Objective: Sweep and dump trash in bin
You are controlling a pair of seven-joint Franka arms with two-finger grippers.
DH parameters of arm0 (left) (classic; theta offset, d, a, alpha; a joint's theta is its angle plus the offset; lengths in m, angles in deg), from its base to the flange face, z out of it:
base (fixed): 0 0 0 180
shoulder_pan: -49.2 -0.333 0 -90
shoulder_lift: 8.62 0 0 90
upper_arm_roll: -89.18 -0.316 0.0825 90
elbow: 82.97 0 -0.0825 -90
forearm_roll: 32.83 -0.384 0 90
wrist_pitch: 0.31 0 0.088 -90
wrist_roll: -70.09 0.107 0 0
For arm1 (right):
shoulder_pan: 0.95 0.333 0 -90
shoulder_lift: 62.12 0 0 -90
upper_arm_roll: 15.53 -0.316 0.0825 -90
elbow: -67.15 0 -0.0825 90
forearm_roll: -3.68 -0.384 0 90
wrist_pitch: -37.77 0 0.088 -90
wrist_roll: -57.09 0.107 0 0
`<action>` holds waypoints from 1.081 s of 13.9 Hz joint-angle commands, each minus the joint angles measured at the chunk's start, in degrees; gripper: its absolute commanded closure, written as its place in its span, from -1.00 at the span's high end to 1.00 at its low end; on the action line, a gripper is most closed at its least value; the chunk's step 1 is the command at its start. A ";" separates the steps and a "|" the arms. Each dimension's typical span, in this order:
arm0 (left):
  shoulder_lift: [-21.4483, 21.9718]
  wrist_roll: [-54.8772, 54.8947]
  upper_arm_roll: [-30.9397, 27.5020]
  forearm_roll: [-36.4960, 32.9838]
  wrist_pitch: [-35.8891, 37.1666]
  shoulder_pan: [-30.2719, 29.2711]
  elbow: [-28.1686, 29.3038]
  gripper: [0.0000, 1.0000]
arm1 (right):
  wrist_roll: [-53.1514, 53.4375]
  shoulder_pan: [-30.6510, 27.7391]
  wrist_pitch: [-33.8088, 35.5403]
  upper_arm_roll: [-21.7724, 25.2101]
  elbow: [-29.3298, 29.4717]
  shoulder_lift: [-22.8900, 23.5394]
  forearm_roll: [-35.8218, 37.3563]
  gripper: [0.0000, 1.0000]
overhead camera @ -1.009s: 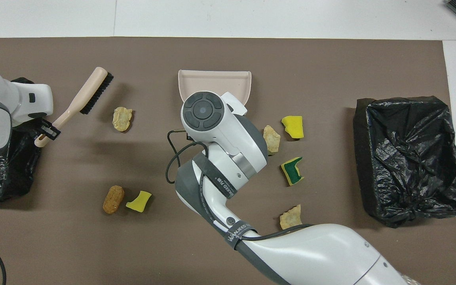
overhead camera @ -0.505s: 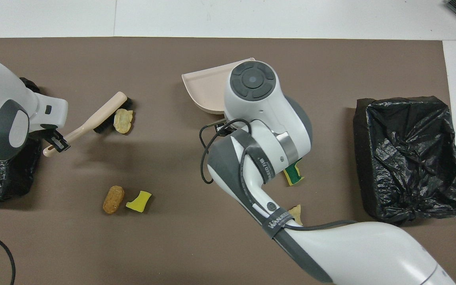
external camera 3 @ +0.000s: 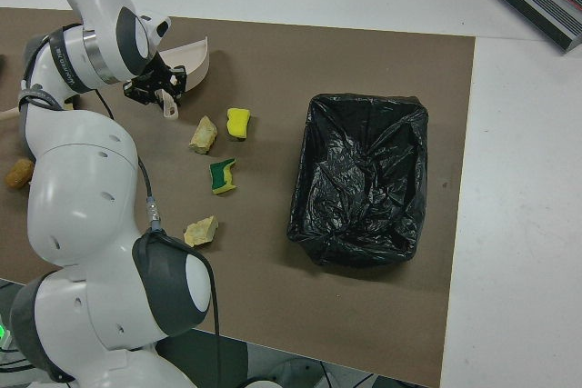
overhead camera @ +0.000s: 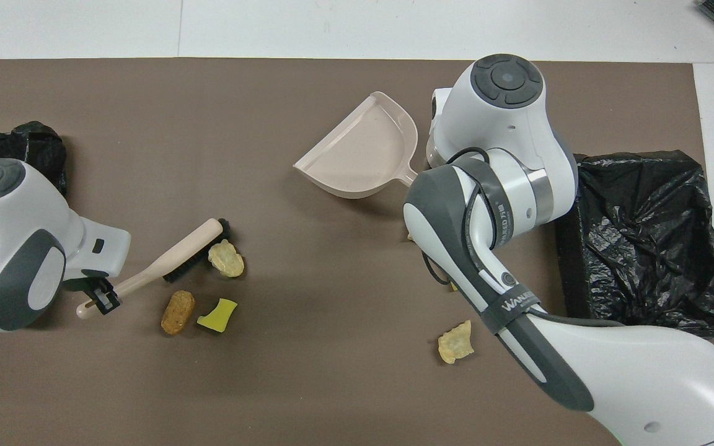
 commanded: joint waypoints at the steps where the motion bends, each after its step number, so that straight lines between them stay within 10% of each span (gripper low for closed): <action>1: 7.23 -0.24 -0.66 -0.07 1.24 0.69 6.12 -1.00 | -10.93 -1.53 -0.11 -0.46 -1.80 -1.75 0.03 -1.00; 7: 14.61 -13.39 -0.66 -0.07 8.09 -0.28 6.99 -1.00 | -28.25 -1.53 1.91 -0.46 -2.06 -2.28 7.93 -1.00; 15: 22.26 -41.26 -0.57 0.02 7.58 -0.02 15.25 -1.00 | -34.34 2.77 -4.15 -0.55 -22.34 -13.25 12.41 -1.00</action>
